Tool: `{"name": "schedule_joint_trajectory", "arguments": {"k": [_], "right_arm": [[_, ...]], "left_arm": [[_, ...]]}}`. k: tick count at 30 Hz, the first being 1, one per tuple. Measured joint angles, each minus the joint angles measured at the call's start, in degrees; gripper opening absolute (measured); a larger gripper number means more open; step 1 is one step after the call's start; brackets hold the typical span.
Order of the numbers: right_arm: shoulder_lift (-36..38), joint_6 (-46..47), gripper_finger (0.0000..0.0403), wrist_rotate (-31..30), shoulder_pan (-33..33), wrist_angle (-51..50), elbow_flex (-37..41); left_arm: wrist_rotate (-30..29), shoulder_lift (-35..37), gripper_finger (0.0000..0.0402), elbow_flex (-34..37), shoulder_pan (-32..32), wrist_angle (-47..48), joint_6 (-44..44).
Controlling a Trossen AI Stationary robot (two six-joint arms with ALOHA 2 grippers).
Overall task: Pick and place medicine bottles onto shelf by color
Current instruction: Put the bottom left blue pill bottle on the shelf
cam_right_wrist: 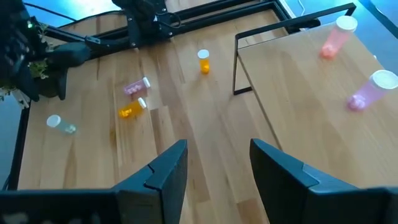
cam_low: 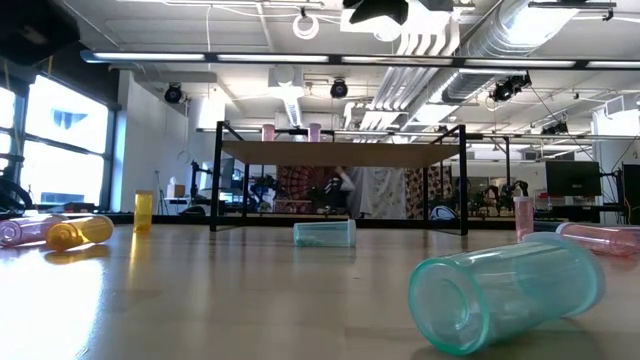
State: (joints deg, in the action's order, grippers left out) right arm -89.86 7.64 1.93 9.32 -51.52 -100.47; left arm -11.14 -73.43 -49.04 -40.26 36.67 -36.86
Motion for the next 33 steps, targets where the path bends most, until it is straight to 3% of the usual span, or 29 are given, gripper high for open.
{"name": "schedule_joint_trajectory", "arguments": {"k": [5,14,33], "right_arm": [[-0.02,0.34,0.0165,0.0,0.0,-0.02,0.02],[-0.02,1.51,0.0165,0.0,0.0,0.17,0.02],[-0.02,1.42,0.0165,-0.01,0.0,0.32,0.04]], "left_arm": [[4.85,-2.4,0.0218,0.0,-2.39,-0.33,2.91],[2.57,-3.69,0.0218,0.0,-2.08,-0.33,13.14],[6.65,-5.1,0.0218,5.55,2.57,-9.95,20.45]]}}
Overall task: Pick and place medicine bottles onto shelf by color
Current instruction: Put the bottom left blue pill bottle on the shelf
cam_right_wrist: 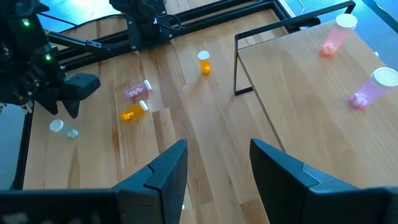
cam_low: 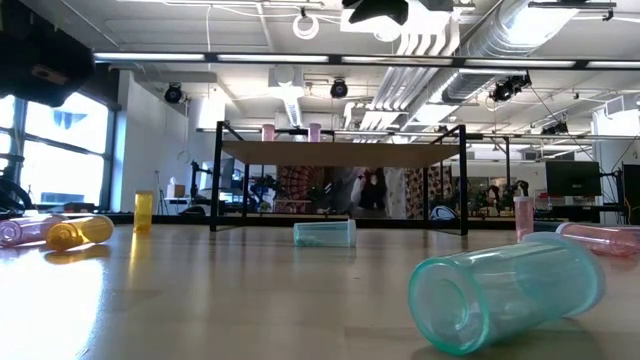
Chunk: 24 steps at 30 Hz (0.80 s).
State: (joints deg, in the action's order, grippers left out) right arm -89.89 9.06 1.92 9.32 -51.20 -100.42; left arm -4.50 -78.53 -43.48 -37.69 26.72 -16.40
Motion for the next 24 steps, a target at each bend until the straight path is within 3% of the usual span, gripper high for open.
{"name": "schedule_joint_trajectory", "arguments": {"k": [12,24], "right_arm": [[-0.02,-0.04,0.0165,-0.01,0.0,0.02,0.0],[-0.02,-0.04,0.0165,-0.01,0.0,0.02,0.0]], "left_arm": [[3.86,-8.16,0.0218,0.0,-0.05,-7.12,0.69],[2.54,-9.66,0.0218,-0.01,0.28,-10.63,-0.37]]}}
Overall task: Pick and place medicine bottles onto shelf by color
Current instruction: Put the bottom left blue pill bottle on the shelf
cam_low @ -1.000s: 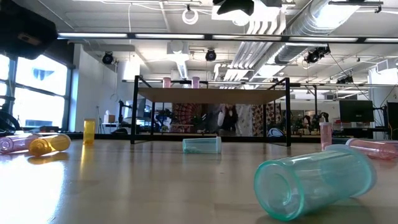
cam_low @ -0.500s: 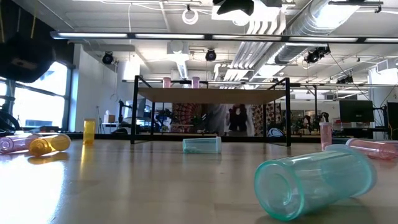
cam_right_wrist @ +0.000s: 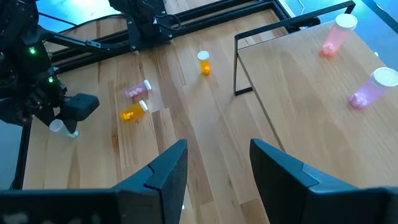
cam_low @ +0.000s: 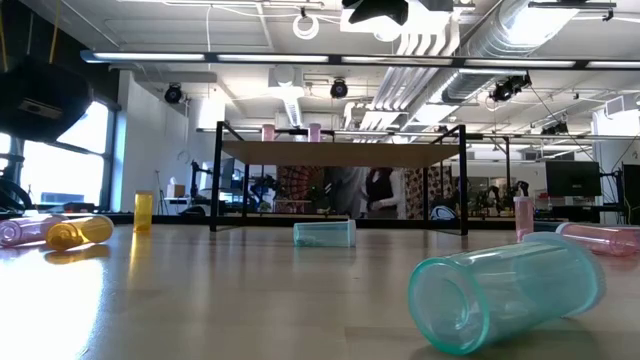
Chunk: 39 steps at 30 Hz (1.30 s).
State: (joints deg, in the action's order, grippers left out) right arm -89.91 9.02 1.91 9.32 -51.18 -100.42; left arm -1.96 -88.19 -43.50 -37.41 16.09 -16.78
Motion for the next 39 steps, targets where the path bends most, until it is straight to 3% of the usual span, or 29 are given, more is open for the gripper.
{"name": "schedule_joint_trajectory", "arguments": {"k": [13,27,39], "right_arm": [[-0.02,-0.02,0.0165,0.0,0.0,0.0,0.01],[-0.04,-0.04,0.0165,0.0,0.0,-0.02,0.02],[-0.04,0.0,0.0165,0.01,-0.01,-0.02,0.02]], "left_arm": [[0.87,-5.83,0.0218,-0.01,0.02,-4.24,-2.94],[1.55,-5.5,0.0166,5.19,0.09,-13.15,-8.39],[0.52,-5.56,0.0161,5.28,-0.61,-13.94,-8.6]]}}
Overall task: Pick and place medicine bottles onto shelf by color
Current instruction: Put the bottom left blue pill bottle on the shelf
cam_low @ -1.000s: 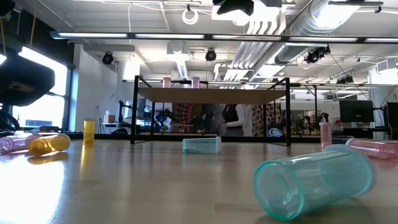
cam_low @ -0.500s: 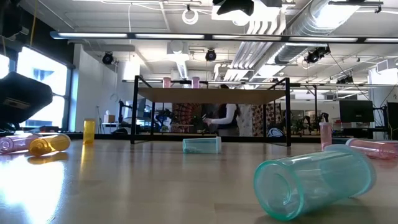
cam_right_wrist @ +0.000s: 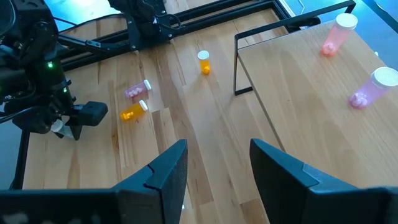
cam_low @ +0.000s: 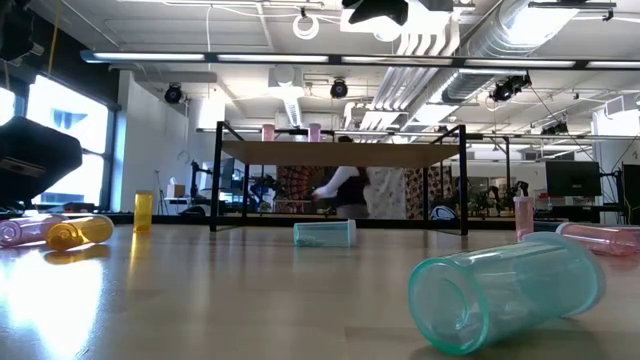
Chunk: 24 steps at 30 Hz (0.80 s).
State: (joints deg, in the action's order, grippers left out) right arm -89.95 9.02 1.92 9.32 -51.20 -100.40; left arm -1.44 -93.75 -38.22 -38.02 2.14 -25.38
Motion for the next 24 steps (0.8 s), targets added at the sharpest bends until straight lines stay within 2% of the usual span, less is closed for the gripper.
{"name": "schedule_joint_trajectory", "arguments": {"k": [8,13,24], "right_arm": [[0.0,0.02,0.0165,0.01,0.0,0.0,0.0],[0.0,0.02,0.0165,0.01,-0.01,0.0,0.0],[0.0,0.0,0.0165,0.01,0.01,0.0,0.0]], "left_arm": [[1.04,-0.09,0.0159,0.04,0.0,-1.24,-1.65],[1.25,-0.11,0.0145,0.04,-0.02,-1.24,-1.64],[-2.16,-0.18,0.0141,0.11,-0.78,-2.56,-2.23]]}}
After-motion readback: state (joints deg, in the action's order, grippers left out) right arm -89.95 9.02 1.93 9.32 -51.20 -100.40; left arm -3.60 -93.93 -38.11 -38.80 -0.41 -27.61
